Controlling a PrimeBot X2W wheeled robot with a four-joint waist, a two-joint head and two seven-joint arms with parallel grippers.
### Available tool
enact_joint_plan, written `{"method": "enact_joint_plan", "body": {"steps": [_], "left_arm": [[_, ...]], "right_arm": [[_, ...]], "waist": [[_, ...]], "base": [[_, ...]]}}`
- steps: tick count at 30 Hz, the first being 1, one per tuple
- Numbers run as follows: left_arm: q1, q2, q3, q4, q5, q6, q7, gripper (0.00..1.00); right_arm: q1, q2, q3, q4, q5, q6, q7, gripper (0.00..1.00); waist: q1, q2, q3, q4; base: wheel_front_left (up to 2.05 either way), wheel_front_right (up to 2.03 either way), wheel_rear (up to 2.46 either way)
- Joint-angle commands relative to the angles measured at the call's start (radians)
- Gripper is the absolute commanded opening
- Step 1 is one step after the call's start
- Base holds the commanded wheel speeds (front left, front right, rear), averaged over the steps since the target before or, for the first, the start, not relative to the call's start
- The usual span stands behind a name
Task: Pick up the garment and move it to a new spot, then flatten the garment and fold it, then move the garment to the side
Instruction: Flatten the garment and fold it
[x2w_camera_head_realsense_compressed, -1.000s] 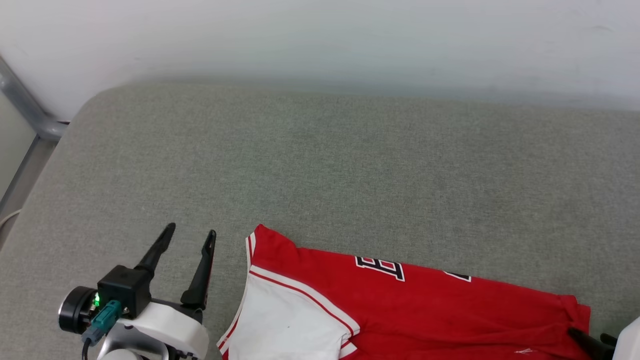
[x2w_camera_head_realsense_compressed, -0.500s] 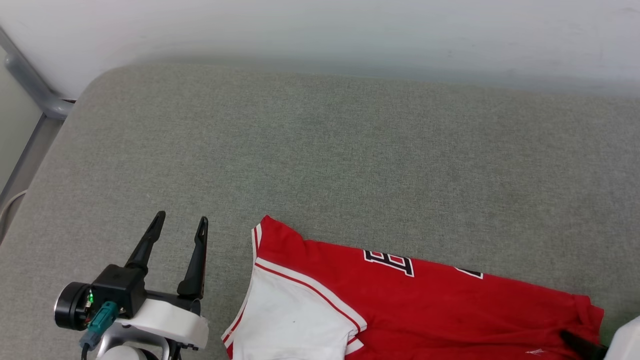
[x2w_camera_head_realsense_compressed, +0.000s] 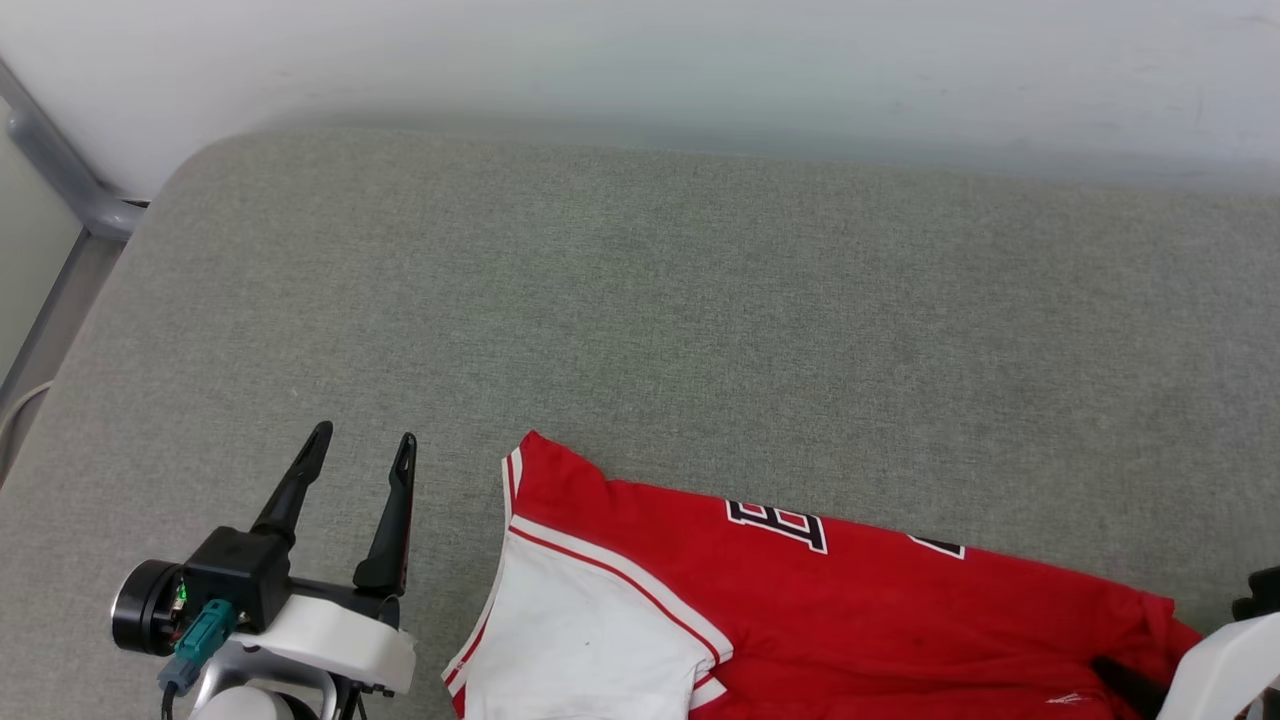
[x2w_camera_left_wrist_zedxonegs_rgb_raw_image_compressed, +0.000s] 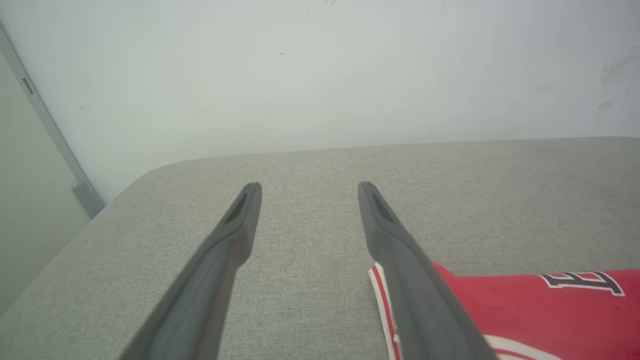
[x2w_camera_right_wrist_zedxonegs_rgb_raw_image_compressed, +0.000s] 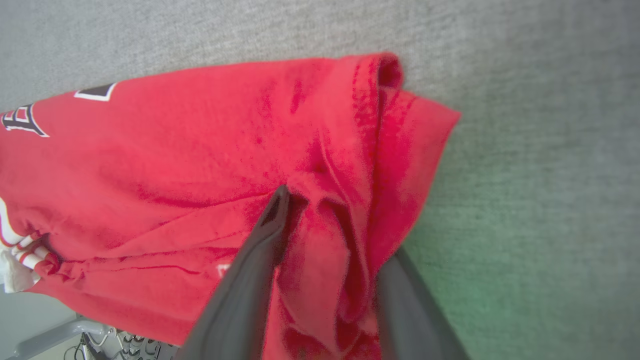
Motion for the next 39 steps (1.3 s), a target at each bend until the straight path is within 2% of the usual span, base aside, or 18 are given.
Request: {"method": "enact_joint_plan", "body": {"steps": [1,12,20,29,39], "left_arm": [[0.011,-0.009,0.009,0.003,0.008,-0.006,-0.006,1.0],[0.031,-0.047,0.056,0.022,0.04,-0.045,-0.006,1.0],[0.037,-0.066,0.076,0.035,0.058,-0.069,-0.005,1.0],[0.058,-0.088,0.092,0.052,0.067,-0.085,-0.005,1.0],[0.092,-0.109,0.114,0.058,0.074,-0.092,-0.006,1.0]], "right_arm": [[-0.005,0.028,0.035,0.032,0.004,0.003,-0.002,0.0],[-0.028,-0.101,-0.018,0.067,-0.033,-0.001,-0.115,0.0],[-0.053,-0.182,-0.076,0.116,-0.11,0.0,-0.159,0.0],[-0.053,-0.156,-0.066,0.107,-0.086,0.001,-0.139,0.0],[0.004,-0.084,-0.018,0.004,-0.009,0.001,-0.053,0.0]], "waist": [[0.0001,0.0001,-0.002,0.0],[0.0001,0.0001,-0.021,-0.013],[0.0001,0.0001,-0.037,-0.013],[0.0001,0.0001,-0.074,-0.022],[0.0001,0.0001,-0.138,-0.032]], "base": [[0.0,0.0,0.0],[0.0,0.0,0.0],[0.0,0.0,0.0],[0.0,0.0,0.0],[0.0,0.0,0.0]]}}
